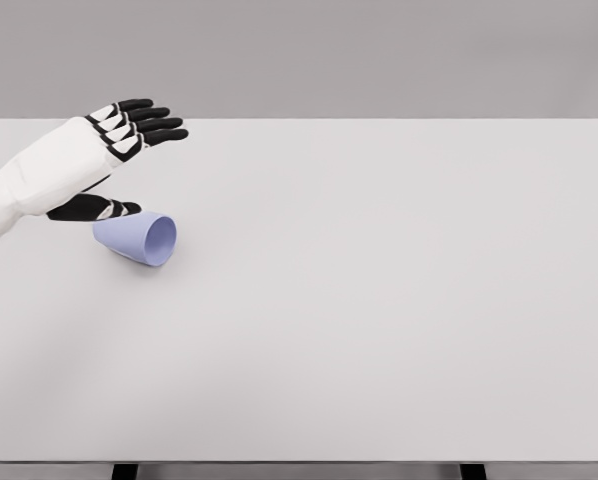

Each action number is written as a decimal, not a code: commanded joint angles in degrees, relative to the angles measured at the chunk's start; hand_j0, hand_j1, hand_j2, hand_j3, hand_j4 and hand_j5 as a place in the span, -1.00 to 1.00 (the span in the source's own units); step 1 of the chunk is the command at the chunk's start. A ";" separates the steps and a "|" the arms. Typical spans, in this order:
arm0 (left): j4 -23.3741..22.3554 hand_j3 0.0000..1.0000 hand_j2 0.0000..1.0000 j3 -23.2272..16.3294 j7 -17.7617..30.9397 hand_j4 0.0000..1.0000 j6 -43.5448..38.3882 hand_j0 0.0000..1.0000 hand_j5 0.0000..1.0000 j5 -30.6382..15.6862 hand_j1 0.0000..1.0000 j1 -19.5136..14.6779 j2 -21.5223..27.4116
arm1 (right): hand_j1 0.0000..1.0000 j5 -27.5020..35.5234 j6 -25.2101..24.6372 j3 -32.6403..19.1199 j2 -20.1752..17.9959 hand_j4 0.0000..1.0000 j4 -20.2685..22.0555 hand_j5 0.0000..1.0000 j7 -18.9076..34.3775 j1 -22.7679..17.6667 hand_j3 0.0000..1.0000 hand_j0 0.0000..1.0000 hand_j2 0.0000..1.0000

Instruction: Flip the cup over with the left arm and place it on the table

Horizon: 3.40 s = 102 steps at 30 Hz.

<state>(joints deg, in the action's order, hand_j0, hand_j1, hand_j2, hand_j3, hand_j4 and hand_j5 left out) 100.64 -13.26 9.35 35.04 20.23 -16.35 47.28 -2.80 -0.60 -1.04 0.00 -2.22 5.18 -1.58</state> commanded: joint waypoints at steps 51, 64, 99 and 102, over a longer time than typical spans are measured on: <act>1.49 1.00 1.00 -13.55 11.65 1.00 -20.63 1.00 1.00 -15.31 1.00 -0.62 13.10 | 1.00 -0.01 -0.01 -0.10 0.00 1.00 -0.07 1.00 0.01 -0.09 1.00 1.00 1.00; -3.96 1.00 1.00 -18.47 11.65 1.00 -20.89 1.00 1.00 -15.13 1.00 -6.33 9.58 | 1.00 -0.01 -0.01 -0.10 0.00 1.00 -0.07 1.00 0.01 -0.09 1.00 1.00 1.00; -13.02 1.00 1.00 -21.54 11.74 1.00 -22.48 1.00 1.00 -10.83 1.00 -9.40 2.64 | 1.00 -0.01 -0.01 -0.10 0.00 1.00 -0.07 1.00 0.01 -0.09 1.00 1.00 1.00; -13.98 1.00 1.00 -21.81 11.65 1.00 -22.48 1.00 1.00 -10.04 1.00 -9.49 1.94 | 1.00 -0.01 -0.01 -0.10 0.00 1.00 -0.07 1.00 0.01 -0.09 1.00 1.00 1.00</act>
<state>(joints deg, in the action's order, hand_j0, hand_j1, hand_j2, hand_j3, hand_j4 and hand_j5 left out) 87.18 -34.88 21.08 12.60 10.02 -25.84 49.67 -2.80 -0.62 -1.15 0.00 -2.28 5.18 -1.67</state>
